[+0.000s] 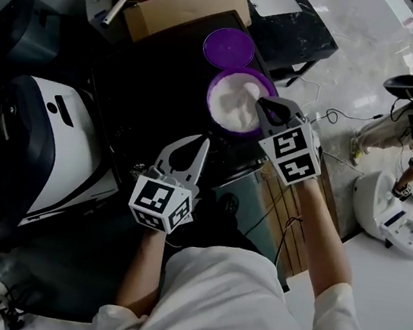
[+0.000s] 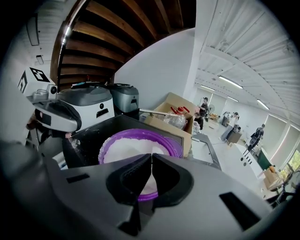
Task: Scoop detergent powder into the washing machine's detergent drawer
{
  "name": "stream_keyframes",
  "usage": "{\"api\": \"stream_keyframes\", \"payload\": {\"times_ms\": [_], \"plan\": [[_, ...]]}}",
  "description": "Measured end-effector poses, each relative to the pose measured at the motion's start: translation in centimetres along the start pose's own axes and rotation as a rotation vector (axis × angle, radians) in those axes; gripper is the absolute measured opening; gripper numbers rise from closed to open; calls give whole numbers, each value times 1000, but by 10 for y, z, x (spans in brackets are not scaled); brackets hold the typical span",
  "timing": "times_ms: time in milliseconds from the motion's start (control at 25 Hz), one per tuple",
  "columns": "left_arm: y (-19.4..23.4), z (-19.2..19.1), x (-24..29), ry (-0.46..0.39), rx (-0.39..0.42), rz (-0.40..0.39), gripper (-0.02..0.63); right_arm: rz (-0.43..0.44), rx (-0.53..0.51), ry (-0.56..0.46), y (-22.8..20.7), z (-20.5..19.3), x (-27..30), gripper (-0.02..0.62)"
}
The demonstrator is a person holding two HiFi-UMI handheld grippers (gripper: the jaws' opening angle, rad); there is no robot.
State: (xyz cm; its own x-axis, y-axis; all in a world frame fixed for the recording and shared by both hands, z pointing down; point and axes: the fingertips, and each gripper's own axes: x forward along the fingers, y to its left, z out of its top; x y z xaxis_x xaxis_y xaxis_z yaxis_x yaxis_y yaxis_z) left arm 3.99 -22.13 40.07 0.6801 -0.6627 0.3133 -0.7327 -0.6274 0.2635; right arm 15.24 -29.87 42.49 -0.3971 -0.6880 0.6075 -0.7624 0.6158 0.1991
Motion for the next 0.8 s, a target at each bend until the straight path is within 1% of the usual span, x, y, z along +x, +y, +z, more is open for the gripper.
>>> {"api": "stream_keyframes", "payload": {"times_ms": [200,560,800], "plan": [[3,1,0,-3,-3,-3,20,12,-22,39,2,-4,7,14],[5,0,-1,1,-5,-4,20,62,-11,76,5,-12,13,12],[6,-1,-1,1,-6,-9,20,89,-38,114,10,-14,17,11]]}}
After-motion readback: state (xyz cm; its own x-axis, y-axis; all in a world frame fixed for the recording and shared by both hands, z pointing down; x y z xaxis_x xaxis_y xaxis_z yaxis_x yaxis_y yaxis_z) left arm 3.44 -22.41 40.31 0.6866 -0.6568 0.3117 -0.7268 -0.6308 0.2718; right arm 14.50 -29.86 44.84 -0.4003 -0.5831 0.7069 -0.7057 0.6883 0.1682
